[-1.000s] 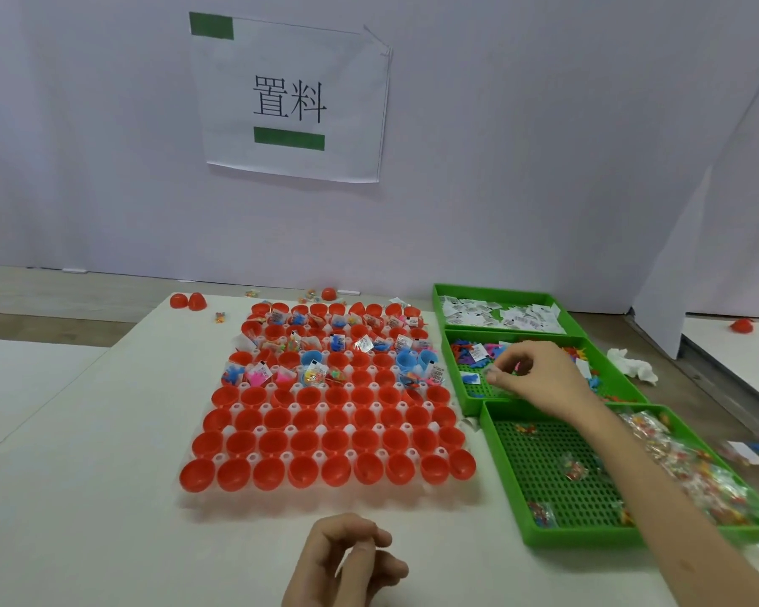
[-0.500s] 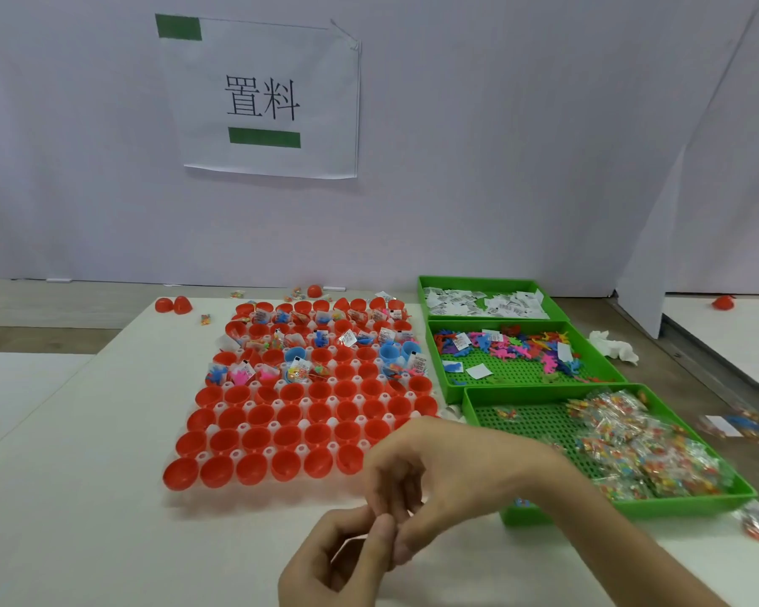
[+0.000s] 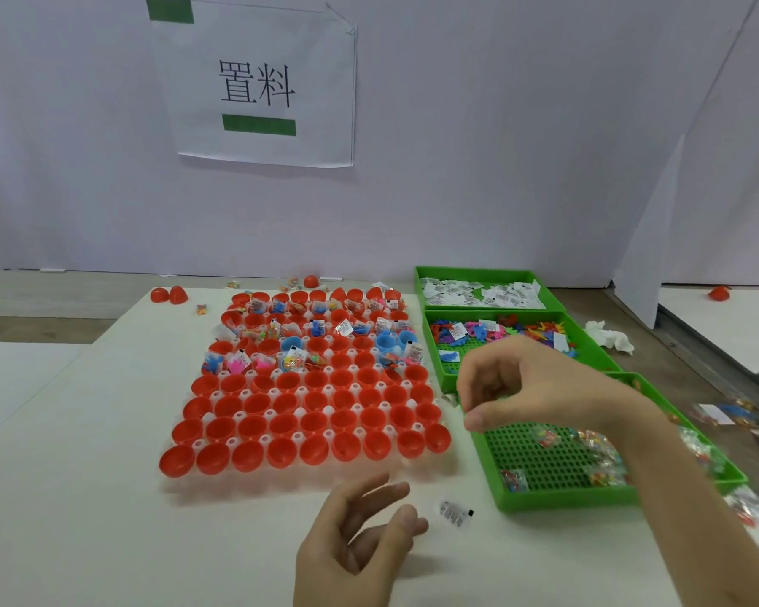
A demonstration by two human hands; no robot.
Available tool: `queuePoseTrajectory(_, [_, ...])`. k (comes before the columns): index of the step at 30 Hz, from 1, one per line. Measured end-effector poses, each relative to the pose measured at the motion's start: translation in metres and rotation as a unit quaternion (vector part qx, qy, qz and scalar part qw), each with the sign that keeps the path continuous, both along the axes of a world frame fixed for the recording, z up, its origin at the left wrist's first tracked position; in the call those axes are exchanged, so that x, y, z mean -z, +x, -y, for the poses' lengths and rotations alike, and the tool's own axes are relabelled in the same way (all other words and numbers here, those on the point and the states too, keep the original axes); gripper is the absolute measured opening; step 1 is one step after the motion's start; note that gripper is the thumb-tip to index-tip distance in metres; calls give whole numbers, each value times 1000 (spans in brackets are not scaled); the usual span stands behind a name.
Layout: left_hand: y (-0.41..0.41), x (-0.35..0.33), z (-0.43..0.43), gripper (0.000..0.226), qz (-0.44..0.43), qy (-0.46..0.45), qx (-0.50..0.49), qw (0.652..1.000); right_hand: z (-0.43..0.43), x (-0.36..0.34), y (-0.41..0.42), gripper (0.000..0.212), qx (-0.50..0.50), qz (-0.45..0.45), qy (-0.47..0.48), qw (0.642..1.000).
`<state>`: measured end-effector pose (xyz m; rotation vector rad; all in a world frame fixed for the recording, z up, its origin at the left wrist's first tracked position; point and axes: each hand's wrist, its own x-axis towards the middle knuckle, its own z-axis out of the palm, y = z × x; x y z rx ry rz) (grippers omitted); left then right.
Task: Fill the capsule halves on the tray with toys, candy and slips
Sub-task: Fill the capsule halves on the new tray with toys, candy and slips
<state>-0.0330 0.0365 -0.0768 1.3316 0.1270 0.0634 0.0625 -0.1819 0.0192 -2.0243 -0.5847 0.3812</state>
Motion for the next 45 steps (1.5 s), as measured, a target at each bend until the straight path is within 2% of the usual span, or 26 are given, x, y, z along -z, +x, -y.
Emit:
queuePoseTrajectory(2, [-1, 3, 0, 29, 17, 30, -3, 999, 1, 4, 4, 11, 19, 32, -61, 997])
queuePoseTrajectory(5, [-3, 14, 7, 31, 80, 158, 36, 984, 21, 7, 13, 12, 100, 68, -129, 984])
queuePoseTrajectory(6, [-4, 16, 11, 30, 128, 228, 52, 964, 32, 9, 14, 13, 123, 68, -165, 976])
queuePoseTrajectory(7, [-2, 18, 13, 32, 178, 312, 87, 929, 43, 10, 14, 14, 138, 58, -205, 967])
queuePoseTrajectory(8, [0, 18, 17, 38, 196, 374, 124, 898, 54, 12, 14, 15, 144, 35, -239, 960])
queuePoseTrajectory(11, [4, 16, 25, 47, 218, 502, 133, 826, 72, 17, 13, 21, 145, -40, -287, 946])
queuePoseTrajectory(14, [15, 18, 24, 43, 194, 555, 117, 800, 75, 23, 18, 22, 142, -66, -309, 938])
queuePoseTrajectory(16, [21, 16, 26, 31, 165, 581, 121, 788, 75, 27, 20, 17, 136, -72, -301, 941])
queuePoseTrajectory(22, [24, 15, 27, 23, 155, 572, 107, 798, 73, 31, 23, 17, 136, -70, -290, 945])
queuePoseTrajectory(25, [20, 19, 27, 19, 158, 550, 103, 814, 72, 32, 24, 21, 133, -58, -299, 943])
queuePoseTrajectory(27, [19, 16, 25, 13, 164, 502, 100, 843, 71, 33, 24, 17, 128, -57, -300, 944])
queuePoseTrajectory(29, [18, 14, 21, 17, 175, 435, 88, 879, 71, 33, 24, 16, 129, -59, -295, 945])
queuePoseTrajectory(33, [23, 17, 18, 24, 208, 336, 37, 918, 70, 31, 23, 15, 126, -53, -297, 945])
queuePoseTrajectory(39, [26, 19, 18, 26, 262, 323, 3, 910, 64, 31, 23, 16, 118, -54, -291, 948])
queuePoseTrajectory(45, [24, 18, 16, 52, 225, 289, 8, 931, 64, 32, 24, 23, 108, -62, -282, 951])
